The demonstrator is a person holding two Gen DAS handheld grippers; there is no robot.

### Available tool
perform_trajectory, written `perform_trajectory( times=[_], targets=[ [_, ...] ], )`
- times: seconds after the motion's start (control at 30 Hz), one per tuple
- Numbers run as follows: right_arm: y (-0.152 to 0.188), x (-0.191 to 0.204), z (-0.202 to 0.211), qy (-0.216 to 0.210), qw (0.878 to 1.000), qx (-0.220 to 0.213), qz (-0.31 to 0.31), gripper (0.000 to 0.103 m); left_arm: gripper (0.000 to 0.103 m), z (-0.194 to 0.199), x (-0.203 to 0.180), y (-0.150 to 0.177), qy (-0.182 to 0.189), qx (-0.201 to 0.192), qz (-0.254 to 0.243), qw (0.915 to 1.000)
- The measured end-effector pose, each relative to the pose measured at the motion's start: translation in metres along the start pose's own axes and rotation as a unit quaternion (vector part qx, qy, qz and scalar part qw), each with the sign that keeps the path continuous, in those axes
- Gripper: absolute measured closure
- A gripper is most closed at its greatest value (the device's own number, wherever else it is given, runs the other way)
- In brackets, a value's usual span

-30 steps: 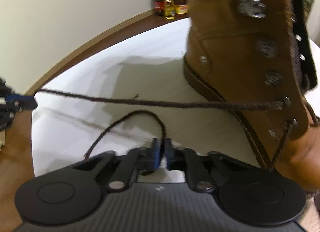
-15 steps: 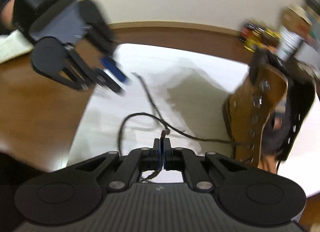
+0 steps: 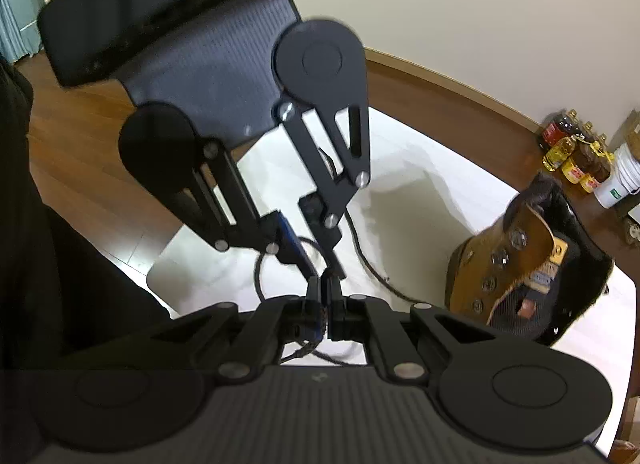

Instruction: Lace up shoes with both hands

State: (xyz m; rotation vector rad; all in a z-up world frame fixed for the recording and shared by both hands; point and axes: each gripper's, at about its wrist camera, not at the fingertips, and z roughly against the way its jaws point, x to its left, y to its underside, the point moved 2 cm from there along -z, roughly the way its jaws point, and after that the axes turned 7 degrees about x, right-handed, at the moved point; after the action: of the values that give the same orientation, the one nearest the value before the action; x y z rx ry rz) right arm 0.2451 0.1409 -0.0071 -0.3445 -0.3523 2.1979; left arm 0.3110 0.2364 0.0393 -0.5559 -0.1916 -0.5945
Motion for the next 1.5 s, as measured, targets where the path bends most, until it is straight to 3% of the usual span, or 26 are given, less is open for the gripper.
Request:
perform_trajectory(
  times=[0.2, 0.27, 0.33, 0.47, 0.5, 0.57, 0.63, 0.67, 0.77, 0.83, 0.9, 0.93, 1.0, 1.07, 1.1, 1.13, 1.17, 1.27, 1.37, 1.5],
  targets=[
    [0.009, 0.004, -0.003, 0.007, 1.0, 0.003, 0.029, 0.1, 0.09, -0.007, -0.013, -0.016, -0.002, -0.007, -0.04, 0.9992],
    [0.01, 0.003, -0.003, 0.013, 0.999, 0.002, 0.035, 0.1, 0.099, -0.011, -0.014, -0.022, 0.006, -0.002, -0.038, 0.9993],
    [0.013, 0.002, 0.002, 0.021, 0.999, 0.001, 0.036, 0.1, 0.1, -0.011, -0.012, -0.026, 0.014, 0.003, -0.019, 0.9997],
    [0.022, -0.008, 0.01, 0.053, 0.999, 0.007, -0.009, 0.099, 0.1, -0.007, 0.005, -0.03, 0.025, -0.01, 0.097, 0.9949],
    [0.027, -0.012, 0.013, 0.066, 0.997, 0.012, -0.038, 0.099, 0.1, -0.006, 0.011, -0.03, 0.025, -0.015, 0.137, 0.9901],
    [0.041, -0.022, 0.019, 0.093, 0.989, 0.024, -0.11, 0.098, 0.1, -0.003, 0.015, -0.029, 0.024, -0.019, 0.172, 0.9847],
    [0.055, -0.03, 0.03, 0.096, 0.975, 0.026, -0.197, 0.098, 0.1, 0.001, 0.023, -0.03, 0.019, -0.032, 0.24, 0.97],
    [0.062, -0.035, 0.035, 0.091, 0.966, 0.018, -0.241, 0.098, 0.1, 0.002, 0.024, -0.031, 0.014, -0.037, 0.251, 0.9671],
    [0.083, -0.051, 0.049, 0.067, 0.926, -0.016, -0.371, 0.091, 0.1, 0.002, 0.027, -0.041, -0.008, -0.039, 0.278, 0.9597],
    [0.106, -0.071, 0.057, 0.021, 0.88, -0.058, -0.47, 0.088, 0.1, -0.002, 0.029, -0.05, -0.026, -0.032, 0.296, 0.9542],
    [0.123, -0.087, 0.06, -0.007, 0.854, -0.076, -0.514, 0.088, 0.1, -0.01, 0.036, -0.062, -0.046, -0.018, 0.336, 0.9404],
    [0.13, -0.097, 0.06, -0.015, 0.85, -0.079, -0.521, 0.086, 0.1, -0.013, 0.037, -0.066, -0.051, -0.014, 0.348, 0.9359],
    [0.14, -0.116, 0.055, -0.022, 0.852, -0.081, -0.517, 0.086, 0.1, -0.026, 0.046, -0.077, -0.073, 0.009, 0.397, 0.9148],
    [0.145, -0.134, 0.047, -0.025, 0.859, -0.086, -0.504, 0.086, 0.1, -0.04, 0.055, -0.086, -0.092, 0.032, 0.452, 0.8865],
    [0.147, -0.144, 0.042, -0.025, 0.865, -0.092, -0.492, 0.086, 0.1, -0.046, 0.058, -0.091, -0.099, 0.038, 0.477, 0.8725],
    [0.146, -0.153, 0.035, -0.024, 0.873, -0.098, -0.477, 0.086, 0.1, -0.049, 0.059, -0.093, -0.103, 0.042, 0.488, 0.8659],
    [0.145, -0.161, 0.028, -0.023, 0.881, -0.102, -0.462, 0.086, 0.1, -0.054, 0.061, -0.099, -0.113, 0.052, 0.509, 0.8517],
    [0.135, -0.179, 0.006, -0.032, 0.907, -0.117, -0.404, 0.086, 0.1, -0.064, 0.067, -0.112, -0.135, 0.074, 0.54, 0.8273],
    [0.123, -0.183, -0.005, -0.028, 0.929, -0.121, -0.349, 0.086, 0.1, -0.072, 0.076, -0.118, -0.15, 0.099, 0.556, 0.8117],
    [0.112, -0.187, -0.02, -0.028, 0.942, -0.118, -0.312, 0.086, 0.1, -0.08, 0.08, -0.117, -0.15, 0.117, 0.56, 0.8062]
  ],
)
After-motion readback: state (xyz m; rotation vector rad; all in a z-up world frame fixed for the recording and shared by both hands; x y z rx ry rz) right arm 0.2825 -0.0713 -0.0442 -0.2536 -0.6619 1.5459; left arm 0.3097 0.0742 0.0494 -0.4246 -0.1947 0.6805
